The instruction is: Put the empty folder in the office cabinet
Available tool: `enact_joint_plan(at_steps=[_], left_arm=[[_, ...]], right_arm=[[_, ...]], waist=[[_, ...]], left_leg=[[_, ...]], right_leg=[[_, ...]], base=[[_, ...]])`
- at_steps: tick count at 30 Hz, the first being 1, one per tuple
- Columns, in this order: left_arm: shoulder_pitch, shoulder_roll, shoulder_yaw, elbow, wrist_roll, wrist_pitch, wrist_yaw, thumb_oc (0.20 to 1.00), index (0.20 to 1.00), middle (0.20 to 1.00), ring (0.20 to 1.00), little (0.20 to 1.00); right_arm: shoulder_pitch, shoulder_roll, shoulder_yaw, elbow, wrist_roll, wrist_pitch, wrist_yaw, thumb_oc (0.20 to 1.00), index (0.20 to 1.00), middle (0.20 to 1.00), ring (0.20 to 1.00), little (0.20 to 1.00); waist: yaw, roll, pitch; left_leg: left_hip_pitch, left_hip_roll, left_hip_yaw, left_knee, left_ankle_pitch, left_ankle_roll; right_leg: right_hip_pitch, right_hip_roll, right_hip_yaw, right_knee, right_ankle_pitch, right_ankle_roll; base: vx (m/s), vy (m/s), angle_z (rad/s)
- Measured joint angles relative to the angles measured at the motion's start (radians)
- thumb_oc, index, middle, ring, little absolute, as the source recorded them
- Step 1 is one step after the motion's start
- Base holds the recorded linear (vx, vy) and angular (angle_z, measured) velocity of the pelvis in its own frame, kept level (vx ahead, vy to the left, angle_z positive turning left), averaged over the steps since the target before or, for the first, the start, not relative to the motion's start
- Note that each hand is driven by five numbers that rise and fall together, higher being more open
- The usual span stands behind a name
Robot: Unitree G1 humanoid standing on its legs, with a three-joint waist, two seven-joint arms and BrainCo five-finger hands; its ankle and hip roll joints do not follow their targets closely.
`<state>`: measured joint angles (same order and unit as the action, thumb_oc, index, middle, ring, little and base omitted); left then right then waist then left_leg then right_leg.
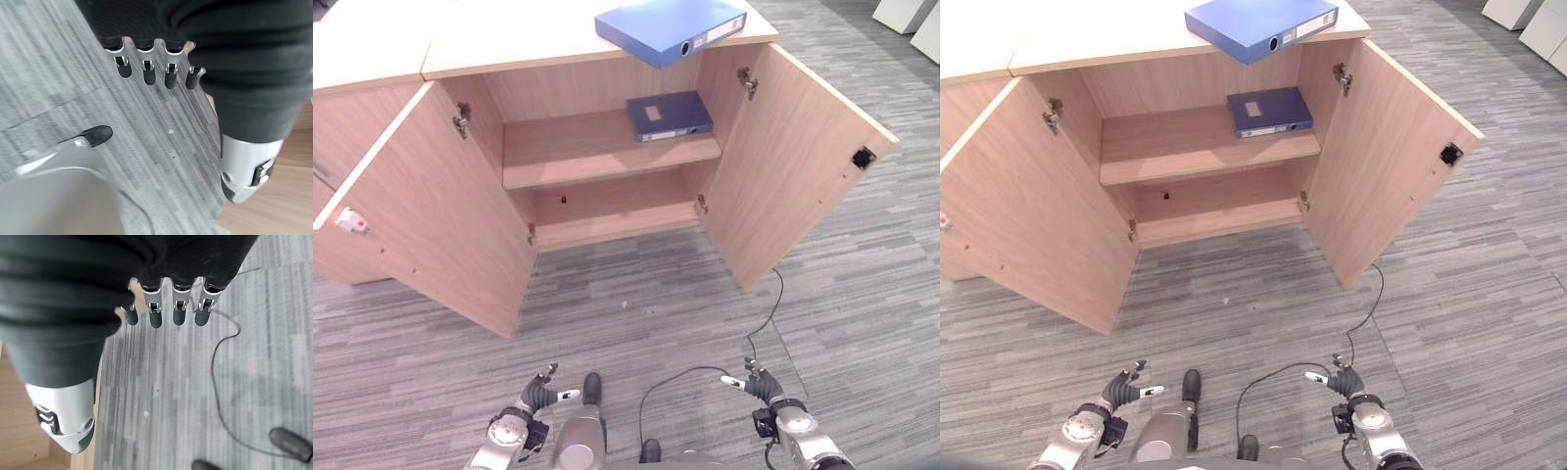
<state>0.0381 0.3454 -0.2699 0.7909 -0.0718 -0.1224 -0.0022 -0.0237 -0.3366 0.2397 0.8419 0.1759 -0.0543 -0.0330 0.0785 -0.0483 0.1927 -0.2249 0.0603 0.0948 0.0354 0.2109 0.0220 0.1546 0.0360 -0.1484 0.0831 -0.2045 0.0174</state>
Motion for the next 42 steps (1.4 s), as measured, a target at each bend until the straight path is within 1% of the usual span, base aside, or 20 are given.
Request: enact_joint_plan(at_steps=[1, 3, 4, 5, 7, 10, 13, 14, 19, 22, 23, 25, 26, 30, 32, 33, 35, 37, 39, 42], left_arm=[[0.003, 0.007, -0.001, 0.002, 0.0, 0.0, 0.0, 1.0, 1.0, 1.0, 1.0, 1.0], [-0.012, 0.014, 0.001, 0.001, -0.001, 0.001, 0.002, 1.0, 1.0, 1.0, 1.0, 1.0], [-0.021, 0.022, 0.003, 0.001, -0.001, 0.001, 0.004, 1.0, 1.0, 1.0, 1.0, 1.0], [-0.021, 0.026, 0.004, 0.001, -0.001, 0.001, 0.006, 1.0, 1.0, 1.0, 1.0, 1.0], [-0.032, 0.027, 0.006, -0.01, -0.001, -0.001, 0.01, 1.0, 1.0, 1.0, 1.0, 1.0], [-0.036, 0.028, 0.009, -0.006, -0.001, 0.003, 0.013, 1.0, 1.0, 1.0, 1.0, 1.0], [-0.009, 0.034, 0.011, -0.006, -0.002, 0.002, 0.015, 1.0, 1.0, 1.0, 1.0, 1.0], [-0.005, 0.031, 0.021, -0.002, -0.001, 0.002, 0.014, 1.0, 1.0, 1.0, 1.0, 1.0], [-0.002, 0.017, 0.044, 0.042, 0.001, 0.002, 0.015, 1.0, 1.0, 1.0, 1.0, 1.0], [0.0, 0.012, 0.043, 0.052, 0.002, 0.002, 0.017, 1.0, 1.0, 1.0, 1.0, 1.0], [-0.001, 0.0, 0.037, 0.059, 0.003, 0.001, 0.017, 1.0, 1.0, 1.0, 1.0, 1.0], [-0.011, -0.026, 0.035, 0.056, 0.004, -0.005, 0.016, 1.0, 1.0, 1.0, 1.0, 1.0], [-0.005, -0.035, 0.035, 0.033, 0.004, -0.012, 0.015, 1.0, 1.0, 1.0, 1.0, 1.0], [-0.003, -0.035, 0.029, 0.043, 0.003, -0.015, 0.014, 1.0, 1.0, 1.0, 1.0, 1.0], [-0.022, -0.037, 0.028, 0.042, -0.001, -0.009, 0.016, 1.0, 1.0, 1.0, 1.0, 1.0], [-0.035, -0.036, 0.026, 0.039, -0.002, -0.01, 0.017, 1.0, 1.0, 1.0, 1.0, 1.0], [-0.032, -0.034, 0.026, 0.077, -0.002, -0.006, 0.014, 1.0, 1.0, 1.0, 1.0, 1.0], [-0.03, -0.03, 0.024, 0.071, -0.001, -0.008, 0.013, 1.0, 1.0, 1.0, 1.0, 1.0], [-0.028, -0.028, 0.025, 0.069, -0.001, -0.007, 0.012, 1.0, 1.0, 1.0, 1.0, 1.0], [-0.023, -0.025, 0.023, 0.066, 0.0, -0.007, 0.01, 1.0, 1.0, 1.0, 1.0, 1.0]], right_arm=[[-0.002, 0.011, 0.003, 0.008, 0.0, -0.001, 0.0, 1.0, 1.0, 1.0, 1.0, 1.0], [-0.016, 0.027, 0.004, 0.023, 0.0, -0.002, 0.006, 1.0, 1.0, 1.0, 1.0, 1.0], [-0.031, 0.036, 0.004, 0.023, 0.0, -0.002, 0.012, 1.0, 1.0, 1.0, 1.0, 1.0], [-0.028, 0.042, 0.003, 0.015, 0.0, -0.004, 0.012, 1.0, 1.0, 1.0, 1.0, 1.0], [-0.025, 0.045, 0.002, 0.016, 0.0, -0.007, 0.012, 1.0, 1.0, 1.0, 1.0, 1.0], [-0.03, 0.053, -0.003, 0.013, -0.001, -0.009, 0.013, 1.0, 1.0, 1.0, 1.0, 1.0], [-0.008, 0.052, -0.005, 0.019, 0.0, -0.007, 0.012, 1.0, 1.0, 1.0, 1.0, 1.0], [-0.006, 0.05, -0.006, 0.018, 0.0, -0.006, 0.012, 1.0, 1.0, 1.0, 1.0, 1.0], [0.018, 0.05, -0.007, 0.022, 0.0, 0.0, 0.011, 1.0, 1.0, 1.0, 1.0, 1.0], [0.021, 0.047, -0.01, 0.03, 0.0, 0.004, 0.012, 1.0, 1.0, 1.0, 1.0, 1.0], [0.023, 0.036, -0.013, 0.033, 0.0, 0.005, 0.012, 1.0, 1.0, 1.0, 1.0, 1.0], [0.016, 0.008, -0.014, 0.034, 0.0, 0.014, 0.012, 1.0, 1.0, 1.0, 1.0, 1.0], [-0.002, -0.015, -0.025, 0.03, 0.0, 0.012, 0.012, 1.0, 1.0, 1.0, 1.0, 1.0], [-0.023, -0.044, -0.047, 0.031, 0.0, 0.013, 0.013, 1.0, 1.0, 1.0, 1.0, 1.0], [-0.024, -0.047, -0.059, 0.031, 0.001, 0.009, 0.013, 1.0, 1.0, 1.0, 1.0, 1.0], [-0.023, -0.044, -0.054, 0.043, 0.001, 0.013, 0.012, 1.0, 1.0, 1.0, 1.0, 1.0], [-0.021, -0.037, -0.041, 0.059, 0.001, 0.01, 0.012, 1.0, 1.0, 1.0, 1.0, 1.0], [-0.011, -0.039, -0.041, 0.073, 0.001, 0.017, 0.01, 1.0, 1.0, 1.0, 1.0, 1.0], [0.009, -0.036, -0.048, 0.073, 0.001, 0.019, 0.009, 1.0, 1.0, 1.0, 1.0, 1.0], [0.009, -0.033, -0.046, 0.073, 0.001, 0.019, 0.009, 1.0, 1.0, 1.0, 1.0, 1.0]], waist=[[-0.001, -0.004, -0.007], [-0.002, -0.013, -0.015], [0.012, -0.007, -0.013], [0.014, -0.014, -0.017], [0.009, -0.018, -0.021], [0.008, -0.002, -0.008], [-0.032, 0.017, 0.005], [-0.054, 0.007, 0.013], [-0.103, -0.015, 0.02], [-0.133, -0.002, 0.025], [-0.149, 0.042, 0.028], [-0.153, 0.077, 0.022], [-0.151, 0.08, 0.02], [-0.152, 0.089, 0.008], [-0.14, 0.05, 0.022], [-0.12, 0.033, 0.03], [-0.115, -0.006, 0.039], [-0.108, -0.014, 0.044], [-0.099, -0.013, 0.045], [-0.086, 0.001, 0.042]], left_leg=[[0.023, -0.006, 0.004, -0.008, -0.021, -0.013], [0.043, -0.023, 0.014, -0.018, -0.048, 0.02], [0.087, -0.021, 0.025, -0.048, -0.071, 0.027], [0.109, -0.036, 0.021, -0.055, -0.082, 0.031], [0.135, -0.074, 0.006, -0.036, -0.132, 0.074], [0.175, -0.071, -0.014, -0.044, -0.17, 0.102], [0.255, -0.06, -0.025, -0.059, -0.213, 0.081], [0.271, -0.059, -0.03, -0.055, -0.227, 0.062], [0.337, -0.047, -0.062, -0.045, -0.3, -0.004], [0.396, 0.002, -0.099, -0.052, -0.353, -0.061], [0.449, 0.08, -0.126, -0.07, -0.374, -0.069], [0.457, 0.128, -0.135, -0.04, -0.317, -0.087], [0.444, 0.13, -0.137, -0.009, -0.247, -0.113], [0.368, 0.158, -0.22, 0.185, -0.14, -0.199], [0.206, 0.116, -0.271, 0.479, 0.016, -0.2], [0.154, 0.107, -0.269, 0.566, 0.024, -0.213], [0.061, 0.088, -0.219, 0.613, 0.014, -0.2], [0.005, 0.08, -0.147, 0.602, -0.027, -0.178], [-0.01, 0.075, -0.077, 0.438, -0.084, -0.155], [0.0, 0.075, -0.034, 0.146, -0.083, -0.155]], right_leg=[[-0.004, -0.011, 0.012, 0.038, -0.02, 0.031], [-0.059, -0.034, 0.026, 0.167, -0.019, 0.039], [-0.176, -0.067, -0.004, 0.435, -0.003, 0.084], [-0.225, -0.117, -0.033, 0.551, -0.014, 0.115], [-0.263, -0.226, -0.026, 0.608, 0.006, 0.148], [-0.313, -0.257, -0.015, 0.648, 0.038, 0.177], [-0.4, -0.25, -0.06, 0.53, 0.038, 0.169], [-0.421, -0.242, -0.063, 0.383, 0.051, 0.154], [-0.445, -0.258, -0.027, -0.027, 0.238, 0.162], [-0.449, -0.259, 0.011, -0.071, 0.341, 0.169], [-0.42, -0.195, 0.007, 0.001, 0.384, 0.16], [-0.417, -0.163, -0.027, 0.082, 0.33, 0.082], [-0.414, -0.156, -0.032, 0.116, 0.297, 0.036], [-0.363, -0.121, -0.07, 0.146, 0.203, -0.007], [-0.327, -0.115, -0.081, 0.133, 0.157, -0.125], [-0.32, -0.128, -0.078, 0.127, 0.184, -0.087], [-0.247, -0.114, -0.072, 0.092, 0.137, -0.14], [-0.207, -0.096, -0.076, 0.076, 0.13, -0.118], [-0.141, -0.07, -0.075, 0.011, 0.134, -0.11], [-0.076, -0.035, -0.068, -0.043, 0.123, -0.083]], base=[[0.18, 0.161, -0.01], [0.18, 0.153, 0.03], [0.14, 0.095, -0.09], [0.18, 0.108, 0.02], [0.34, 0.211, 0.39], [0.32, 0.104, 0.12], [0.53, -0.111, 0.09], [0.44, -0.193, 0.18], [0.38, -0.159, 0.17], [0.39, -0.227, 0.4], [0.3, -0.165, 0.69], [0.3, -0.237, 0.47], [0.32, -0.301, 0.21], [0.18, -0.263, 0.1], [0.22, -0.356, 0.15], [0.22, -0.238, -0.22], [0.18, -0.133, -0.24], [0.29, -0.063, -0.13], [0.32, 0.0, -0.08], [0.39, 0.057, -0.12]])
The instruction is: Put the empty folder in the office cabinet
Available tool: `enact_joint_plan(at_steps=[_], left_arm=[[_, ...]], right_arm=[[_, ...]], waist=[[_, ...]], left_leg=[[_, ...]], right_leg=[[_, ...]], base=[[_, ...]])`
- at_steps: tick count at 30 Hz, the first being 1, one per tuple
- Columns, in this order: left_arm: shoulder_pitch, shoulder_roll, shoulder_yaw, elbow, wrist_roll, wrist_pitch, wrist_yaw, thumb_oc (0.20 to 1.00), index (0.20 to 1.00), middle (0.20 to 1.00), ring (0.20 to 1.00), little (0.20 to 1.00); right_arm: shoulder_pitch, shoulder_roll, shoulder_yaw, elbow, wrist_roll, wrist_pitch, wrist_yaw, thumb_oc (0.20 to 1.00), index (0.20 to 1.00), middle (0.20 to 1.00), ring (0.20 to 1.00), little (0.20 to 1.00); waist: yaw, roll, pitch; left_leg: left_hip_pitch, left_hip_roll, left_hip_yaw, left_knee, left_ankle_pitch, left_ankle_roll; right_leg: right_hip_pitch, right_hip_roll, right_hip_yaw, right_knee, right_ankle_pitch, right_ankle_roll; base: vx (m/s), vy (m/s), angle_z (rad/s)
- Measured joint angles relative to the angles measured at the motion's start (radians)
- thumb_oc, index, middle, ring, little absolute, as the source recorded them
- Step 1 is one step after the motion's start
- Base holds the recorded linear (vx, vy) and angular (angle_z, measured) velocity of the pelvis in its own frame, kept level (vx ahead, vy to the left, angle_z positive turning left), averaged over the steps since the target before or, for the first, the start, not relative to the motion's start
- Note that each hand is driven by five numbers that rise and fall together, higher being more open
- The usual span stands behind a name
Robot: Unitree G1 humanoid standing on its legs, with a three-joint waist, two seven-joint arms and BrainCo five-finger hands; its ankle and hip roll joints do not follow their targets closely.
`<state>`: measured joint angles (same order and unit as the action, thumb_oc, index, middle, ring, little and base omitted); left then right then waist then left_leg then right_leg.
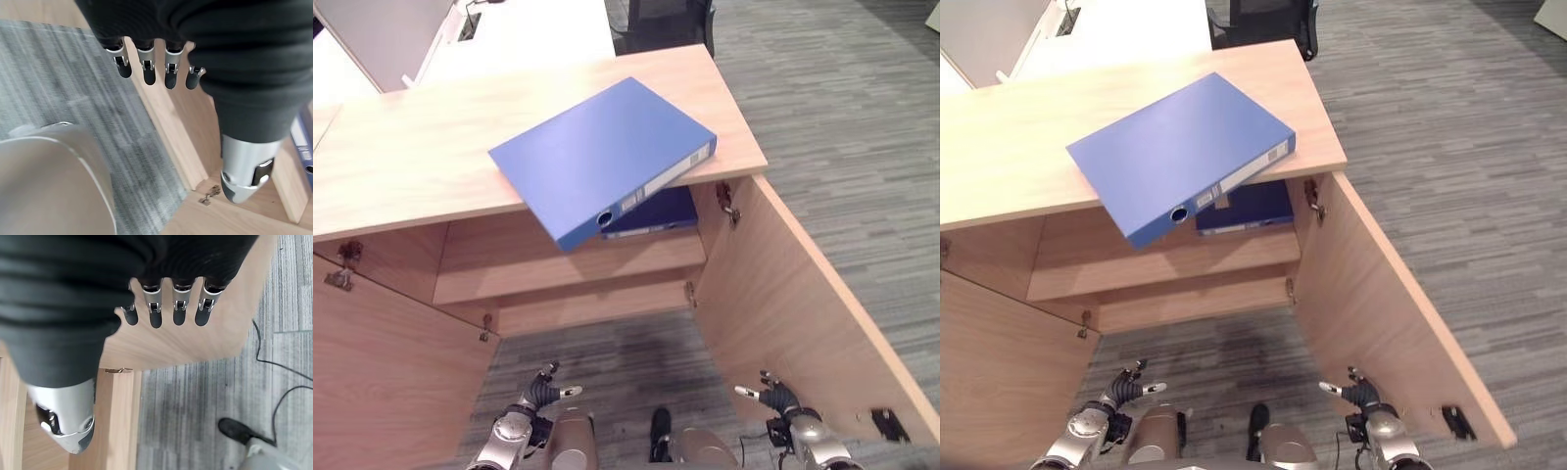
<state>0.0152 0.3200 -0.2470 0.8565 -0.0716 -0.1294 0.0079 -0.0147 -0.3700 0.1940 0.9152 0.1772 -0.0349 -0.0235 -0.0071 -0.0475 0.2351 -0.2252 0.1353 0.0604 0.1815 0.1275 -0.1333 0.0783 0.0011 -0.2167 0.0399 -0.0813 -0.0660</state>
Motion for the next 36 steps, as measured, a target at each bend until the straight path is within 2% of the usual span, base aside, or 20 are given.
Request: enact_joint_plan(at_steps=[1, 3, 5, 6, 7, 8, 9, 10, 11, 12, 13, 15, 19, 25, 27, 29, 30, 32, 34, 36], left_arm=[[0.002, -0.001, 0.0, -0.003, 0.0, 0.0, 0.0, 1.0, 1.0, 1.0, 1.0, 1.0], [0.012, 0.001, -0.001, -0.008, 0.0, 0.0, 0.0, 1.0, 1.0, 1.0, 1.0, 1.0], [0.034, -0.001, -0.001, -0.008, 0.0, 0.002, 0.0, 1.0, 1.0, 1.0, 1.0, 1.0], [0.038, -0.002, -0.001, -0.008, 0.0, 0.004, -0.001, 1.0, 1.0, 1.0, 1.0, 1.0], [0.048, -0.005, -0.009, -0.009, 0.0, 0.004, -0.001, 1.0, 1.0, 1.0, 1.0, 1.0], [0.051, 0.001, -0.021, -0.007, 0.001, 0.003, -0.002, 1.0, 1.0, 1.0, 1.0, 1.0], [0.041, 0.001, -0.022, -0.002, 0.001, 0.005, -0.001, 1.0, 1.0, 1.0, 1.0, 1.0], [0.02, 0.002, -0.026, -0.007, 0.001, 0.003, -0.001, 1.0, 1.0, 1.0, 1.0, 1.0], [0.023, 0.006, -0.026, -0.012, 0.001, 0.001, -0.001, 1.0, 1.0, 1.0, 1.0, 1.0], [0.022, 0.015, -0.026, -0.012, 0.002, 0.002, 0.0, 1.0, 1.0, 1.0, 1.0, 1.0], [0.019, 0.023, -0.026, -0.013, 0.002, 0.002, 0.0, 1.0, 1.0, 1.0, 1.0, 1.0], [0.009, 0.025, -0.027, -0.018, 0.002, 0.003, 0.0, 1.0, 1.0, 1.0, 1.0, 1.0], [0.034, 0.035, -0.025, -0.018, 0.002, 0.005, 0.002, 1.0, 1.0, 1.0, 1.0, 1.0], [0.061, 0.035, -0.026, -0.018, 0.002, 0.008, 0.0, 1.0, 1.0, 1.0, 1.0, 1.0], [0.058, 0.034, -0.027, -0.018, 0.004, 0.009, -0.002, 1.0, 1.0, 1.0, 1.0, 1.0], [0.053, 0.034, -0.029, -0.017, 0.004, 0.009, -0.001, 1.0, 1.0, 1.0, 1.0, 1.0], [0.042, 0.041, -0.026, -0.012, 0.005, 0.009, 0.001, 1.0, 1.0, 1.0, 1.0, 1.0], [0.032, 0.042, -0.025, -0.006, 0.005, 0.009, 0.003, 1.0, 1.0, 1.0, 1.0, 1.0], [0.016, 0.043, -0.026, 0.009, 0.006, 0.009, 0.003, 1.0, 1.0, 1.0, 1.0, 1.0], [0.013, 0.047, -0.022, 0.031, 0.021, 0.012, 0.005, 1.0, 1.0, 1.0, 1.0, 1.0]], right_arm=[[0.006, 0.0, 0.004, 0.003, 0.0, 0.0, 0.002, 1.0, 1.0, 1.0, 1.0, 1.0], [-0.003, 0.004, 0.005, 0.002, 0.0, -0.003, 0.001, 1.0, 1.0, 1.0, 1.0, 1.0], [-0.003, 0.004, 0.004, 0.008, 0.0, -0.007, 0.001, 1.0, 1.0, 1.0, 1.0, 1.0], [-0.002, 0.004, 0.004, 0.018, 0.0, -0.007, 0.0, 1.0, 1.0, 1.0, 1.0, 1.0], [0.01, -0.002, 0.004, 0.028, 0.0, -0.007, 0.001, 1.0, 1.0, 1.0, 1.0, 1.0], [0.035, 0.004, 0.002, 0.034, 0.0, -0.005, -0.001, 1.0, 1.0, 1.0, 1.0, 1.0], [0.046, 0.009, 0.003, 0.034, 0.0, -0.004, 0.0, 1.0, 1.0, 1.0, 1.0, 1.0], [0.049, 0.02, 0.003, 0.034, 0.0, -0.001, 0.002, 1.0, 1.0, 1.0, 1.0, 1.0], [0.053, 0.034, 0.004, 0.033, 0.0, -0.002, 0.003, 1.0, 1.0, 1.0, 1.0, 1.0], [0.045, 0.048, 0.004, 0.027, 0.0, -0.004, 0.003, 1.0, 1.0, 1.0, 1.0, 1.0], [0.035, 0.059, 0.004, 0.025, 0.0, -0.008, 0.003, 1.0, 1.0, 1.0, 1.0, 1.0], [0.023, 0.067, 0.0, 0.027, 0.0, -0.007, 0.003, 1.0, 1.0, 1.0, 1.0, 1.0], [0.017, 0.079, 0.001, 0.028, -0.001, -0.007, 0.004, 1.0, 1.0, 1.0, 1.0, 1.0], [0.033, 0.077, 0.001, 0.029, -0.001, -0.004, 0.004, 1.0, 1.0, 1.0, 1.0, 1.0], [0.032, 0.076, 0.001, 0.038, -0.001, -0.004, 0.004, 1.0, 1.0, 1.0, 1.0, 1.0], [0.027, 0.075, 0.005, 0.038, -0.001, -0.002, 0.003, 1.0, 1.0, 1.0, 1.0, 1.0], [0.02, 0.079, 0.025, 0.032, -0.001, 0.0, 0.004, 1.0, 1.0, 1.0, 1.0, 1.0], [0.027, 0.079, 0.041, 0.03, -0.001, 0.001, 0.004, 1.0, 1.0, 1.0, 1.0, 1.0], [0.02, 0.079, 0.043, 0.03, -0.001, 0.0, 0.004, 1.0, 1.0, 1.0, 1.0, 1.0], [0.006, 0.075, 0.039, 0.029, -0.001, -0.003, 0.002, 1.0, 1.0, 1.0, 1.0, 1.0]], waist=[[0.009, 0.013, 0.0], [0.028, 0.02, 0.0], [0.037, 0.02, 0.0], [0.036, 0.032, -0.007], [0.032, 0.038, -0.011], [0.018, 0.041, -0.032], [0.012, 0.036, -0.034], [0.011, 0.036, -0.033], [0.02, 0.028, -0.044], [0.021, 0.011, -0.055], [0.02, -0.009, -0.067], [0.019, -0.017, -0.072], [0.047, -0.004, -0.078], [0.046, 0.002, -0.092], [0.043, 0.009, -0.089], [0.042, 0.026, -0.083], [0.042, 0.032, -0.071], [0.046, 0.015, -0.073], [0.053, 0.013, -0.072], [0.035, 0.027, -0.067]], left_leg=[[0.012, 0.001, -0.007, -0.109, 0.009, 0.002], [-0.011, -0.004, -0.012, -0.087, 0.021, 0.01], [0.005, -0.016, -0.018, -0.086, 0.021, 0.011], [0.021, -0.021, -0.018, -0.087, 0.03, 0.024], [0.037, -0.028, -0.021, -0.084, 0.094, 0.082], [0.086, -0.045, -0.002, -0.114, 0.056, 0.106], [0.107, -0.052, -0.006, -0.141, 0.051, 0.112], [0.127, -0.053, -0.012, -0.173, 0.051, 0.13], [0.149, -0.05, -0.011, -0.202, 0.04, 0.143], [0.15, -0.07, -0.01, -0.212, 0.036, 0.148], [0.151, -0.092, -0.012, -0.228, 0.034, 0.147], [0.166, -0.108, -0.015, -0.258, 0.032, 0.145], [0.197, -0.121, -0.002, -0.27, -0.001, 0.12], [0.193, -0.12, 0.015, -0.271, -0.006, 0.119], [0.193, -0.113, 0.022, -0.28, -0.012, 0.124], [0.2, -0.089, 0.029, -0.28, -0.016, 0.131], [0.195, -0.077, 0.036, -0.28, -0.018, 0.132], [0.2, -0.091, 0.033, -0.279, -0.018, 0.132], [0.193, -0.087, 0.033, -0.278, -0.018, 0.132], [0.176, -0.058, 0.007, -0.27, -0.005, 0.113]], right_leg=[[0.032, 0.021, 0.002, -0.015, -0.001, 0.001], [0.068, 0.029, 0.015, -0.027, -0.004, 0.006], [0.121, 0.028, 0.039, -0.056, -0.024, 0.036], [0.141, 0.027, 0.05, -0.058, -0.034, 0.052], [0.154, 0.032, 0.058, -0.05, -0.047, 0.07], [0.186, 0.024, 0.072, -0.042, -0.073, 0.095], [0.182, 0.024, 0.071, -0.007, -0.086, 0.11], [0.132, 0.012, 0.079, 0.102, -0.092, 0.119], [0.092, -0.008, 0.102, 0.142, -0.142, 0.139], [0.08, -0.035, 0.122, 0.098, -0.138, 0.146], [0.069, -0.065, 0.124, 0.049, -0.133, 0.154], [0.081, -0.085, 0.117, 0.03, -0.116, 0.145], [0.101, -0.102, 0.123, 0.017, -0.111, 0.146], [0.076, -0.106, 0.144, 0.043, -0.113, 0.151], [0.036, -0.104, 0.148, 0.124, -0.119, 0.16], [-0.051, -0.094, 0.152, 0.292, -0.125, 0.179], [-0.154, -0.108, 0.142, 0.468, -0.137, 0.243], [-0.16, -0.153, 0.139, 0.41, -0.136, 0.245], [-0.17, -0.193, 0.108, 0.288, -0.135, 0.224], [-0.134, -0.166, 0.1, 0.137, -0.02, 0.222]], base=[[0.17, 0.04, -0.24], [0.26, 0.069, -0.45], [0.21, 0.067, -0.51], [0.22, 0.089, -0.31], [0.28, 0.126, -0.04], [0.17, 0.092, 0.22], [0.15, 0.111, 0.41], [0.16, 0.138, 0.18], [0.12, 0.106, 0.02], [0.11, 0.088, -0.09], [0.07, 0.055, 0.17], [0.08, 0.069, 0.19], [0.07, 0.075, -0.07], [0.02, 0.05, -0.11], [-0.05, 0.03, -0.16], [-0.04, -0.021, -0.19], [0.03, -0.064, -0.14], [0.06, -0.109, 0.02], [0.02, -0.129, -0.04], [0.01, -0.164, 0.25]])
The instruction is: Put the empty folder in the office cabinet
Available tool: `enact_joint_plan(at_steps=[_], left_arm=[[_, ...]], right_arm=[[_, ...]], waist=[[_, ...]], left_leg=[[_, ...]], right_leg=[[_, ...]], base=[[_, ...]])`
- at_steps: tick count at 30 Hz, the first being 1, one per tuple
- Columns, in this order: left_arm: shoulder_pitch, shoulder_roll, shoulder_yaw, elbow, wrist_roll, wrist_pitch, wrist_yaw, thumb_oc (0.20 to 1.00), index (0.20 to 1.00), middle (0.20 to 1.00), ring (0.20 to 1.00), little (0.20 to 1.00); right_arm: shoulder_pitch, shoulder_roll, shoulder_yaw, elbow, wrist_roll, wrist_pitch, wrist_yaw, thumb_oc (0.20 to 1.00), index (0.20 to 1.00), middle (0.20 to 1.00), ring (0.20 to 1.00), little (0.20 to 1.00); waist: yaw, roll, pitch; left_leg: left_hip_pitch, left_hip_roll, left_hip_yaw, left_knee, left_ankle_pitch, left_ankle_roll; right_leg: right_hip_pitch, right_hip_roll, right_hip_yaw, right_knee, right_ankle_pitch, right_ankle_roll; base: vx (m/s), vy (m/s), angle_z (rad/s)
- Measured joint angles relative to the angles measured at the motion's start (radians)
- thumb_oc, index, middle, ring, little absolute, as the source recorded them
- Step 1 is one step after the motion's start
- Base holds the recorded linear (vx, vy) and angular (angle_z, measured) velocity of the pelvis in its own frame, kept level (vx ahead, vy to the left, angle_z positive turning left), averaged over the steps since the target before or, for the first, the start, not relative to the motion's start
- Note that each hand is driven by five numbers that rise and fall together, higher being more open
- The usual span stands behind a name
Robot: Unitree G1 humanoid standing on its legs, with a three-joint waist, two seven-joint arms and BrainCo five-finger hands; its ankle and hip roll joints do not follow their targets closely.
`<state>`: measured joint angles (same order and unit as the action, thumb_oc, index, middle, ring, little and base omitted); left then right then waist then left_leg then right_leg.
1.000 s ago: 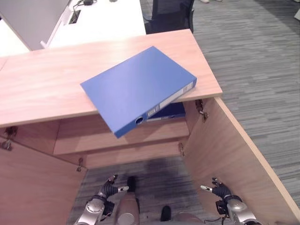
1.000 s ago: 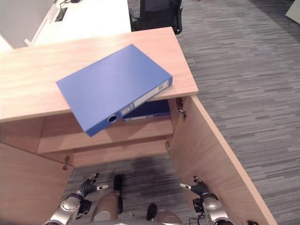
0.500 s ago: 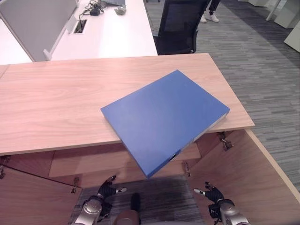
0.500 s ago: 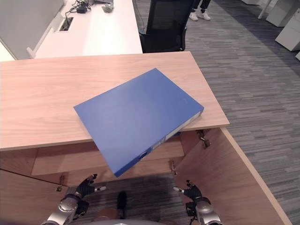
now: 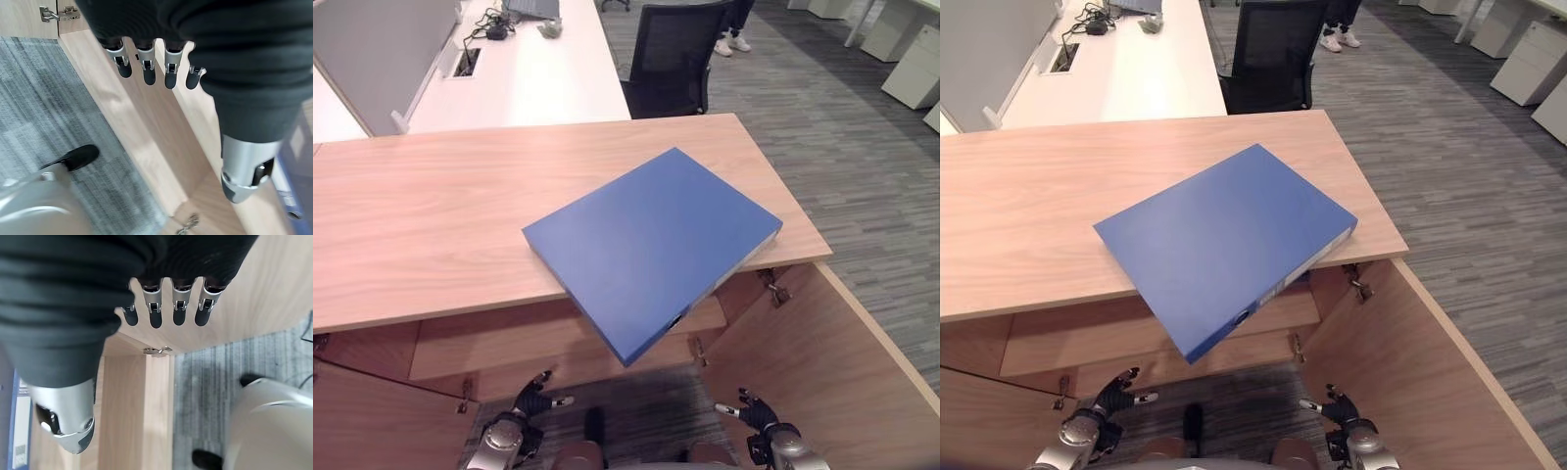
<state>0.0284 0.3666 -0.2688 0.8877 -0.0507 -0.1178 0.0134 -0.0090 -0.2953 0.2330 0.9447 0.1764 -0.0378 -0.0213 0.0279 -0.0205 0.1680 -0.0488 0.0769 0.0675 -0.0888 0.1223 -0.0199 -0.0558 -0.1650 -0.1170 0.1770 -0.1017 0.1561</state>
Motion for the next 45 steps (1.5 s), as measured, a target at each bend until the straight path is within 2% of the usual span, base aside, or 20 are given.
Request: enact_joint_plan(at_steps=[3, 8, 11, 13, 21, 29, 31, 32, 33, 34, 35, 36, 37, 38, 39, 41, 42, 43, 44, 45], left_arm=[[0.044, -0.031, -0.004, -0.027, -0.003, -0.004, -0.001, 1.0, 1.0, 1.0, 1.0, 1.0], [0.056, -0.078, -0.006, -0.026, -0.003, -0.004, -0.004, 1.0, 1.0, 1.0, 1.0, 1.0], [0.053, -0.078, -0.006, -0.025, -0.003, -0.003, -0.004, 1.0, 1.0, 1.0, 1.0, 1.0], [0.051, -0.078, -0.007, -0.025, -0.003, -0.003, -0.004, 1.0, 1.0, 1.0, 1.0, 1.0], [0.055, -0.078, -0.028, -0.024, -0.002, -0.003, -0.005, 1.0, 1.0, 1.0, 1.0, 1.0], [0.058, -0.08, -0.048, -0.016, -0.002, -0.003, -0.005, 1.0, 1.0, 1.0, 1.0, 1.0], [0.044, -0.082, -0.048, -0.015, -0.003, -0.003, -0.003, 1.0, 1.0, 1.0, 1.0, 1.0], [0.023, -0.079, -0.048, -0.012, -0.007, -0.003, -0.003, 1.0, 1.0, 1.0, 1.0, 1.0], [0.001, -0.073, -0.048, -0.011, -0.011, -0.003, -0.002, 1.0, 1.0, 1.0, 1.0, 1.0], [-0.009, -0.073, -0.044, -0.009, -0.013, -0.003, -0.002, 1.0, 1.0, 1.0, 1.0, 1.0], [-0.019, -0.068, -0.043, -0.01, -0.015, -0.004, -0.002, 1.0, 1.0, 1.0, 1.0, 1.0], [-0.024, -0.062, -0.042, -0.005, -0.02, -0.001, -0.004, 1.0, 1.0, 1.0, 1.0, 1.0], [-0.023, -0.053, -0.043, -0.005, -0.021, 0.0, -0.007, 1.0, 1.0, 1.0, 1.0, 1.0], [-0.015, -0.044, -0.04, -0.003, -0.022, 0.001, -0.008, 1.0, 1.0, 1.0, 1.0, 1.0], [-0.011, -0.048, -0.038, -0.002, -0.022, 0.001, -0.007, 1.0, 1.0, 1.0, 1.0, 1.0], [-0.004, -0.052, -0.042, -0.002, -0.022, -0.001, -0.009, 1.0, 1.0, 1.0, 1.0, 1.0], [-0.002, -0.052, -0.042, -0.003, -0.022, -0.001, -0.01, 1.0, 1.0, 1.0, 1.0, 1.0], [-0.006, -0.055, -0.044, -0.009, -0.022, -0.001, -0.013, 1.0, 1.0, 1.0, 1.0, 1.0], [-0.021, -0.055, -0.044, -0.017, -0.022, -0.002, -0.014, 1.0, 1.0, 1.0, 1.0, 1.0], [-0.039, -0.053, -0.045, -0.018, -0.022, -0.003, -0.014, 1.0, 1.0, 1.0, 1.0, 1.0]], right_arm=[[0.031, -0.018, 0.001, -0.001, 0.0, 0.003, 0.002, 1.0, 1.0, 1.0, 1.0, 1.0], [0.068, -0.058, -0.002, 0.0, -0.001, 0.004, 0.002, 1.0, 1.0, 1.0, 1.0, 1.0], [0.072, -0.06, -0.027, 0.006, 0.0, 0.004, 0.001, 1.0, 1.0, 1.0, 1.0, 1.0], [0.071, -0.059, -0.036, 0.008, 0.0, 0.004, 0.001, 1.0, 1.0, 1.0, 1.0, 1.0], [0.087, -0.055, -0.036, 0.009, 0.001, 0.004, 0.002, 1.0, 1.0, 1.0, 1.0, 1.0], [0.087, -0.054, -0.034, 0.007, 0.001, 0.004, 0.002, 1.0, 1.0, 1.0, 1.0, 1.0], [0.086, -0.056, -0.035, 0.008, 0.002, 0.004, 0.001, 1.0, 1.0, 1.0, 1.0, 1.0], [0.075, -0.057, -0.034, 0.016, 0.003, 0.003, 0.001, 1.0, 1.0, 1.0, 1.0, 1.0], [0.058, -0.055, -0.035, 0.028, 0.003, 0.003, 0.001, 1.0, 1.0, 1.0, 1.0, 1.0], [0.043, -0.058, -0.034, 0.041, 0.004, 0.004, 0.001, 1.0, 1.0, 1.0, 1.0, 1.0], [0.037, -0.057, -0.035, 0.043, 0.004, 0.004, 0.0, 1.0, 1.0, 1.0, 1.0, 1.0], [0.019, -0.052, -0.036, 0.041, 0.005, -0.001, -0.001, 1.0, 1.0, 1.0, 1.0, 1.0], [0.005, -0.046, -0.036, 0.039, 0.007, -0.003, -0.001, 1.0, 1.0, 1.0, 1.0, 1.0], [0.005, -0.044, -0.038, 0.035, 0.011, -0.005, 0.003, 1.0, 1.0, 1.0, 1.0, 1.0], [0.011, -0.047, -0.043, 0.039, 0.022, -0.003, 0.0, 1.0, 1.0, 1.0, 1.0, 1.0], [0.023, -0.049, -0.05, 0.039, 0.039, -0.003, -0.001, 1.0, 1.0, 1.0, 1.0, 1.0], [0.028, -0.051, -0.055, 0.039, 0.04, -0.003, -0.001, 1.0, 1.0, 1.0, 1.0, 1.0], [0.034, -0.056, -0.072, 0.039, 0.04, -0.002, 0.0, 1.0, 1.0, 1.0, 1.0, 1.0], [0.043, -0.057, -0.081, 0.04, 0.04, 0.0, 0.0, 1.0, 1.0, 1.0, 1.0, 1.0], [0.048, -0.052, -0.081, 0.045, 0.04, 0.003, 0.0, 1.0, 1.0, 1.0, 1.0, 1.0]], waist=[[0.01, 0.048, 0.0], [0.001, 0.079, -0.01], [-0.015, 0.08, -0.011], [-0.019, 0.079, -0.011], [-0.02, 0.078, -0.032], [-0.016, 0.088, -0.041], [-0.02, 0.097, -0.037], [-0.017, 0.104, -0.03], [-0.02, 0.093, -0.016], [-0.01, 0.093, -0.006], [-0.006, 0.077, -0.004], [-0.01, 0.038, 0.009], [-0.005, 0.004, 0.018], [-0.01, -0.039, 0.02], [-0.026, -0.037, 0.02], [-0.055, -0.018, 0.011], [-0.078, -0.003, 0.007], [-0.099, 0.032, 0.002], [-0.104, 0.046, 0.003], [-0.101, 0.044, 0.004]], left_leg=[[0.011, 0.048, 0.005, 0.006, 0.005, -0.001], [0.025, 0.064, -0.025, 0.021, 0.004, -0.006], [0.029, 0.064, -0.031, 0.02, 0.007, -0.015], [0.035, 0.064, -0.032, 0.019, 0.008, -0.034], [0.056, 0.062, -0.038, 0.003, -0.01, -0.05], [0.05, 0.065, -0.054, 0.008, -0.001, -0.041], [0.008, 0.066, -0.097, 0.042, 0.016, -0.061], [-0.038, 0.069, -0.137, 0.071, 0.047, -0.107], [-0.062, 0.064, -0.16, 0.079, 0.078, -0.144], [-0.074, 0.065, -0.166, 0.074, 0.111, -0.171], [-0.083, 0.062, -0.169, 0.058, 0.143, -0.221], [-0.097, 0.037, -0.18, 0.071, 0.135, -0.226], [-0.103, -0.001, -0.171, 0.181, 0.055, -0.151], [-0.085, -0.018, -0.151, 0.319, -0.052, -0.121], [-0.031, -0.007, -0.15, 0.397, -0.111, -0.117], [0.067, 0.022, -0.121, 0.369, -0.152, -0.115], [0.121, 0.041, -0.095, 0.307, -0.167, -0.117], [0.197, 0.06, -0.057, 0.153, -0.17, -0.118], [0.218, 0.061, -0.04, 0.081, -0.172, -0.116], [0.228, 0.052, -0.041, 0.042, -0.173, -0.115]], right_leg=[[0.062, 0.059, -0.015, -0.096, 0.044, -0.044], [0.111, 0.081, -0.052, -0.12, 0.036, -0.063], [0.128, 0.087, -0.061, -0.121, 0.033, -0.066], [0.134, 0.086, -0.062, -0.121, 0.031, -0.065], [0.164, 0.086, -0.063, -0.134, 0.033, -0.061], [0.162, 0.094, -0.07, -0.129, 0.029, -0.068], [0.142, 0.103, -0.092, -0.121, 0.021, -0.073], [0.105, 0.121, -0.081, -0.09, 0.001, -0.098], [0.081, 0.112, -0.071, -0.06, -0.013, -0.113], [0.064, 0.12, -0.077, -0.042, -0.017, -0.118], [0.045, 0.101, -0.078, -0.035, -0.009, -0.151], [0.028, 0.062, -0.097, -0.034, -0.001, -0.16], [0.025, 0.024, -0.087, -0.045, 0.015, -0.17], [0.041, -0.005, -0.077, -0.08, 0.052, -0.153], [0.058, -0.01, -0.079, -0.1, 0.072, -0.136], [0.057, -0.006, -0.087, -0.097, 0.078, -0.127], [0.057, -0.002, -0.094, -0.094, 0.082, -0.12], [0.042, 0.012, -0.105, -0.086, 0.087, -0.094], [0.026, 0.014, -0.107, -0.08, 0.093, -0.078], [0.01, 0.001, -0.11, -0.08, 0.11, -0.063]], base=[[0.04, -0.112, 0.07], [0.0, -0.054, 0.18], [0.01, -0.027, 0.1], [0.0, -0.011, 0.02], [0.0, -0.01, 0.0], [-0.07, -0.064, 0.06], [-0.21, -0.075, 0.46], [-0.24, -0.051, 0.61], [-0.21, -0.028, 0.55], [-0.13, -0.015, 0.27], [-0.1, 0.0, 0.18], [-0.06, 0.016, 0.06], [-0.09, 0.046, 0.0], [-0.06, 0.142, -0.07], [-0.04, 0.178, -0.02], [-0.03, 0.187, 0.12], [-0.06, 0.173, 0.27], [-0.1, 0.188, 0.35], [-0.12, 0.177, 0.31], [-0.12, 0.173, 0.17]])
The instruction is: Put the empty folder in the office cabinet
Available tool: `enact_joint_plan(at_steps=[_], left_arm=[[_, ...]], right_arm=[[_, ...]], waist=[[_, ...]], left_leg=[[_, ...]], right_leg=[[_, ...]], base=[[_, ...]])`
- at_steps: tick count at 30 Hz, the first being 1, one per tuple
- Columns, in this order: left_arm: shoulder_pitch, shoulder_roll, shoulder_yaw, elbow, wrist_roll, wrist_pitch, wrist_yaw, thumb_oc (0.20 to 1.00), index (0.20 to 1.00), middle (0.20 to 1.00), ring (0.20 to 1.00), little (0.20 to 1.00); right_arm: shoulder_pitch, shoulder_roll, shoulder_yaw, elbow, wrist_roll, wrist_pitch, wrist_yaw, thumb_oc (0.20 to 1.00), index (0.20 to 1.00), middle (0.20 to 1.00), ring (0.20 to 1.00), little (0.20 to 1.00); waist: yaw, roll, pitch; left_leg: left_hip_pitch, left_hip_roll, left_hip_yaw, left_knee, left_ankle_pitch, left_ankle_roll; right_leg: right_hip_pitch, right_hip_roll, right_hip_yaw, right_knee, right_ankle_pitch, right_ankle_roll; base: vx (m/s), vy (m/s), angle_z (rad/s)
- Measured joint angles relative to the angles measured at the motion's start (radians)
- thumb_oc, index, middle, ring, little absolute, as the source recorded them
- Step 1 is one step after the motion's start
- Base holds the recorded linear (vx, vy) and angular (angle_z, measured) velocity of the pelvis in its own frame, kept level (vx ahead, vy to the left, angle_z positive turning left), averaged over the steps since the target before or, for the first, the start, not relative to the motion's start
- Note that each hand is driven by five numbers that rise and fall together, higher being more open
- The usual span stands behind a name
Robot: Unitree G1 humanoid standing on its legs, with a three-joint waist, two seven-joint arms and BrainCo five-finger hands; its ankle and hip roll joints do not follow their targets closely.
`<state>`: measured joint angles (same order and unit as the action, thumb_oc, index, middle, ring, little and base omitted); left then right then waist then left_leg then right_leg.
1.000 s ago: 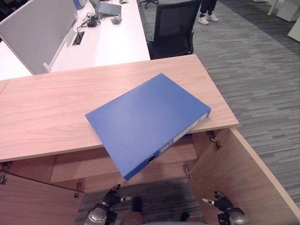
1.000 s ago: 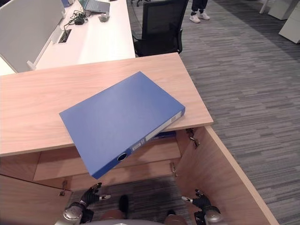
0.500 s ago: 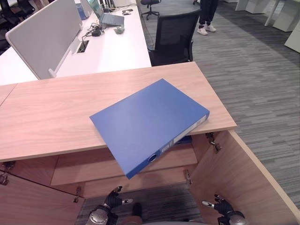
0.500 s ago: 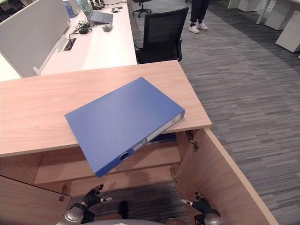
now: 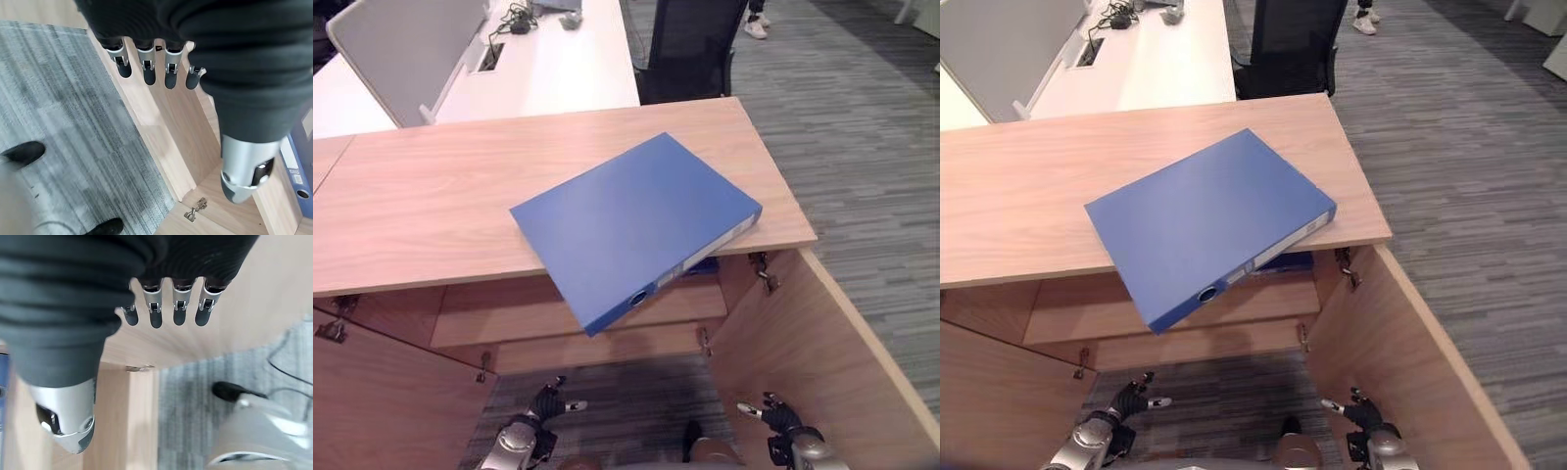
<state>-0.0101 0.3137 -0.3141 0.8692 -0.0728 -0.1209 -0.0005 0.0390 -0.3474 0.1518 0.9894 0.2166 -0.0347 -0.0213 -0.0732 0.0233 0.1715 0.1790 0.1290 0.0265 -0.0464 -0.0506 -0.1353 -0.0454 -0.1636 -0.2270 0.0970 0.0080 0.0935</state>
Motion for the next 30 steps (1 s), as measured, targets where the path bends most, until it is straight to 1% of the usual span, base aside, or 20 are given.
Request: enact_joint_plan(at_steps=[2, 3, 4, 5, 7, 10, 12, 13, 15, 17, 18, 19, 20, 21, 22, 23, 24, 26, 30], left_arm=[[-0.004, 0.003, -0.001, -0.002, 0.0, 0.001, -0.001, 1.0, 1.0, 1.0, 1.0, 1.0], [0.006, 0.004, -0.003, -0.003, 0.001, 0.001, -0.004, 1.0, 1.0, 1.0, 1.0, 1.0], [0.014, 0.004, -0.003, -0.004, 0.001, 0.001, -0.008, 1.0, 1.0, 1.0, 1.0, 1.0], [0.019, 0.006, -0.003, -0.004, 0.001, 0.001, -0.009, 1.0, 1.0, 1.0, 1.0, 1.0], [0.029, 0.013, -0.002, -0.003, 0.002, 0.001, -0.01, 1.0, 1.0, 1.0, 1.0, 1.0], [0.053, 0.013, -0.004, -0.003, 0.006, 0.002, -0.011, 1.0, 1.0, 1.0, 1.0, 1.0], [0.045, 0.013, -0.003, -0.003, 0.008, 0.002, -0.011, 1.0, 1.0, 1.0, 1.0, 1.0], [0.039, 0.014, -0.001, -0.002, 0.008, 0.002, -0.011, 1.0, 1.0, 1.0, 1.0, 1.0], [0.017, 0.014, -0.003, 0.003, 0.012, 0.001, -0.012, 1.0, 1.0, 1.0, 1.0, 1.0], [0.012, 0.015, 0.002, 0.003, 0.012, 0.001, -0.012, 1.0, 1.0, 1.0, 1.0, 1.0], [0.012, 0.015, 0.001, 0.001, 0.012, 0.0, -0.012, 1.0, 1.0, 1.0, 1.0, 1.0], [0.017, 0.011, 0.001, 0.001, 0.012, 0.001, -0.012, 1.0, 1.0, 1.0, 1.0, 1.0], [0.019, 0.002, 0.001, -0.01, 0.012, 0.0, -0.012, 1.0, 1.0, 1.0, 1.0, 1.0], [0.026, 0.008, 0.001, -0.014, 0.012, -0.003, -0.015, 1.0, 1.0, 1.0, 1.0, 1.0], [0.029, 0.013, 0.002, -0.007, 0.012, -0.003, -0.015, 1.0, 1.0, 1.0, 1.0, 1.0], [0.042, 0.008, 0.001, 0.001, 0.012, 0.002, -0.017, 1.0, 1.0, 1.0, 1.0, 1.0], [0.048, 0.004, 0.001, 0.001, 0.012, 0.002, -0.017, 1.0, 1.0, 1.0, 1.0, 1.0], [0.047, -0.002, 0.001, 0.001, 0.012, 0.0, -0.017, 1.0, 1.0, 1.0, 1.0, 1.0], [0.047, -0.002, 0.0, 0.0, 0.012, 0.0, -0.017, 1.0, 1.0, 1.0, 1.0, 1.0]], right_arm=[[-0.003, 0.01, 0.0, 0.001, 0.0, 0.001, 0.001, 1.0, 1.0, 1.0, 1.0, 1.0], [-0.004, 0.016, 0.001, 0.001, 0.0, 0.0, 0.001, 1.0, 1.0, 1.0, 1.0, 1.0], [-0.006, 0.019, 0.001, 0.0, 0.0, 0.0, 0.001, 1.0, 1.0, 1.0, 1.0, 1.0], [-0.008, 0.023, 0.001, 0.0, 0.0, 0.0, 0.001, 1.0, 1.0, 1.0, 1.0, 1.0], [0.0, 0.034, 0.0, 0.001, 0.0, 0.001, 0.0, 1.0, 1.0, 1.0, 1.0, 1.0], [-0.014, 0.045, -0.004, 0.0, 0.001, 0.002, 0.0, 1.0, 1.0, 1.0, 1.0, 1.0], [-0.022, 0.046, -0.003, -0.001, 0.002, 0.002, 0.0, 1.0, 1.0, 1.0, 1.0, 1.0], [-0.023, 0.051, -0.002, 0.004, 0.002, 0.001, 0.0, 1.0, 1.0, 1.0, 1.0, 1.0], [-0.019, 0.054, -0.002, 0.005, 0.003, 0.002, 0.0, 1.0, 1.0, 1.0, 1.0, 1.0], [-0.012, 0.057, 0.0, 0.005, 0.003, 0.002, 0.0, 1.0, 1.0, 1.0, 1.0, 1.0], [-0.008, 0.056, 0.0, 0.006, 0.003, 0.002, 0.0, 1.0, 1.0, 1.0, 1.0, 1.0], [-0.007, 0.055, 0.0, 0.008, 0.003, 0.002, 0.0, 1.0, 1.0, 1.0, 1.0, 1.0], [-0.009, 0.057, 0.0, 0.03, 0.003, 0.001, 0.002, 1.0, 1.0, 1.0, 1.0, 1.0], [-0.005, 0.062, 0.002, 0.034, 0.003, 0.002, 0.002, 1.0, 1.0, 1.0, 1.0, 1.0], [-0.004, 0.064, 0.003, 0.035, 0.003, 0.001, 0.002, 1.0, 1.0, 1.0, 1.0, 1.0], [-0.022, 0.054, 0.001, 0.032, 0.004, -0.002, 0.0, 1.0, 1.0, 1.0, 1.0, 1.0], [-0.027, 0.05, 0.001, 0.032, 0.005, -0.004, 0.0, 1.0, 1.0, 1.0, 1.0, 1.0], [-0.027, 0.044, 0.001, 0.032, 0.011, -0.003, 0.0, 1.0, 1.0, 1.0, 1.0, 1.0], [-0.016, 0.049, 0.004, 0.032, 0.033, -0.001, 0.001, 1.0, 1.0, 1.0, 1.0, 1.0]], waist=[[0.001, -0.011, -0.003], [0.001, -0.015, -0.005], [0.003, -0.016, -0.007], [0.005, -0.017, -0.007], [0.005, -0.026, -0.011], [0.002, -0.026, -0.009], [0.001, -0.03, -0.003], [0.003, -0.035, 0.002], [0.012, -0.042, 0.004], [0.019, -0.045, 0.003], [0.029, -0.046, -0.001], [0.036, -0.035, -0.006], [0.066, -0.004, -0.017], [0.079, -0.018, -0.029], [0.085, -0.032, -0.035], [0.078, -0.023, -0.035], [0.079, -0.019, -0.037], [0.08, -0.016, -0.039], [0.079, -0.014, -0.04]], left_leg=[[-0.001, -0.031, -0.003, -0.027, -0.002, 0.004], [0.001, -0.057, -0.001, -0.028, -0.019, 0.032], [0.003, -0.07, 0.001, -0.031, -0.021, 0.044], [0.003, -0.078, 0.003, -0.032, -0.018, 0.05], [0.002, -0.093, 0.001, -0.034, -0.015, 0.06], [0.003, -0.106, 0.03, -0.036, -0.007, 0.071], [0.002, -0.108, 0.046, -0.035, -0.003, 0.075], [-0.012, -0.116, 0.052, -0.022, -0.001, 0.076], [-0.026, -0.113, 0.065, -0.018, -0.001, 0.087], [-0.025, -0.11, 0.073, -0.028, 0.001, 0.09], [-0.025, -0.104, 0.08, -0.029, 0.001, 0.092], [-0.03, -0.085, 0.089, -0.036, 0.009, 0.105], [-0.033, -0.036, 0.1, -0.044, 0.011, 0.099], [-0.032, -0.038, 0.097, -0.043, 0.011, 0.097], [-0.032, -0.042, 0.094, -0.042, 0.018, 0.083], [-0.032, -0.025, 0.089, -0.042, 0.022, 0.086], [-0.031, -0.019, 0.091, -0.042, 0.022, 0.085], [-0.03, -0.011, 0.09, -0.042, 0.024, 0.083], [-0.015, -0.006, 0.087, -0.043, 0.024, 0.081]], right_leg=[[-0.021, -0.029, 0.015, -0.003, 0.024, 0.026], [-0.023, -0.052, 0.028, -0.012, 0.04, 0.048], [-0.021, -0.063, 0.035, -0.021, 0.049, 0.058], [-0.023, -0.071, 0.042, -0.023, 0.053, 0.067], [-0.022, -0.076, 0.057, -0.038, 0.061, 0.072], [-0.032, -0.075, 0.09, -0.055, 0.102, 0.076], [-0.043, -0.075, 0.108, -0.055, 0.109, 0.081], [-0.044, -0.076, 0.108, -0.056, 0.126, 0.072], [-0.049, -0.074, 0.115, -0.081, 0.143, 0.071], [-0.045, -0.069, 0.117, -0.105, 0.142, 0.073], [-0.036, -0.063, 0.112, -0.129, 0.141, 0.074], [-0.032, -0.055, 0.107, -0.137, 0.139, 0.074], [-0.076, -0.011, 0.099, 0.003, 0.095, 0.064], [-0.07, -0.001, 0.103, 0.011, 0.058, 0.068], [-0.066, 0.003, 0.11, -0.009, 0.043, 0.036], [-0.045, 0.021, 0.107, -0.05, 0.071, 0.023], [-0.031, 0.027, 0.105, -0.077, 0.088, 0.02], [-0.006, 0.041, 0.1, -0.124, 0.106, 0.015], [0.043, 0.045, 0.093, -0.184, 0.134, 0.016]], base=[[-0.1, 0.159, -0.04], [-0.07, 0.118, -0.13], [-0.1, 0.164, -0.14], [-0.06, 0.099, -0.04], [-0.13, 0.162, -0.05], [-0.19, 0.147, -0.27], [-0.23, 0.091, -0.24], [-0.27, 0.122, -0.19], [-0.13, 0.065, -0.13], [-0.07, 0.019, -0.11], [-0.07, -0.008, -0.07], [-0.04, -0.035, -0.24], [0.0, -0.052, -0.18], [0.01, -0.062, -0.17], [0.02, -0.072, -0.03], [0.02, -0.07, -0.06], [0.01, -0.07, -0.04], [0.01, -0.059, 0.0], [0.01, -0.051, 0.03]])
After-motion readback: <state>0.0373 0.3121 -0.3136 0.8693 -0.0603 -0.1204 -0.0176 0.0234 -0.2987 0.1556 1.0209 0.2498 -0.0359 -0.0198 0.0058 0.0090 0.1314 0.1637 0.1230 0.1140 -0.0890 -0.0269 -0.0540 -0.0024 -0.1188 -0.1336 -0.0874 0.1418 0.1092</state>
